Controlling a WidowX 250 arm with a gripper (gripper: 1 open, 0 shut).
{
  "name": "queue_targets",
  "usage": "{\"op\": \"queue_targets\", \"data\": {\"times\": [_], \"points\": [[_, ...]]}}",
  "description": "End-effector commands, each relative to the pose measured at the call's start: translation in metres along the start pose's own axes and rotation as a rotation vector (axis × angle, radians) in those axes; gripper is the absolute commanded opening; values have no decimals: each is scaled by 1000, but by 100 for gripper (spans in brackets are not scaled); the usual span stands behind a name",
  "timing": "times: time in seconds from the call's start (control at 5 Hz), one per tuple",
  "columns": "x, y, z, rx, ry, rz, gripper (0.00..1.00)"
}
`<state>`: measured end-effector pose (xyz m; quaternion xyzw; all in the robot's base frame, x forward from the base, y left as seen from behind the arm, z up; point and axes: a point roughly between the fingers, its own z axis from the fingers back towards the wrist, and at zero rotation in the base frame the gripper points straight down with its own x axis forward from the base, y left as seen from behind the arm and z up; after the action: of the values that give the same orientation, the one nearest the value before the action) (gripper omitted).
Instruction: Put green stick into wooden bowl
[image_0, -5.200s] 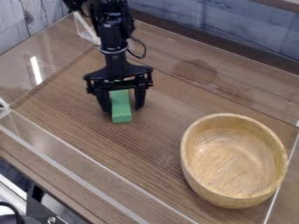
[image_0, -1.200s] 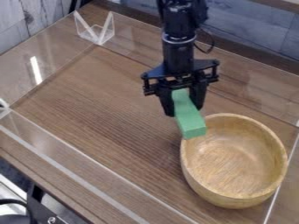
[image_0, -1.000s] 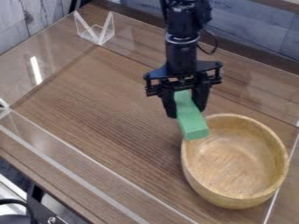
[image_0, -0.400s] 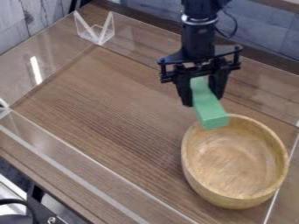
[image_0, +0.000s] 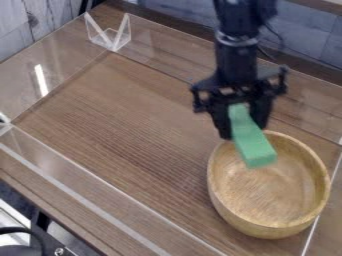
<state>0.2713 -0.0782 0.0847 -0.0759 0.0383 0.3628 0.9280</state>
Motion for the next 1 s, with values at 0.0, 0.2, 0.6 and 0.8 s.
{"op": "queue_targets", "data": {"times": [0.0, 0.2, 0.6, 0.8], "points": [[-17, -16, -7, -45, -28, -60, 0], [-20, -14, -12, -58, -36, -123, 0], [-15, -3, -1, -74, -51, -106, 0], [-9, 2, 9, -94, -65, -63, 0]]}}
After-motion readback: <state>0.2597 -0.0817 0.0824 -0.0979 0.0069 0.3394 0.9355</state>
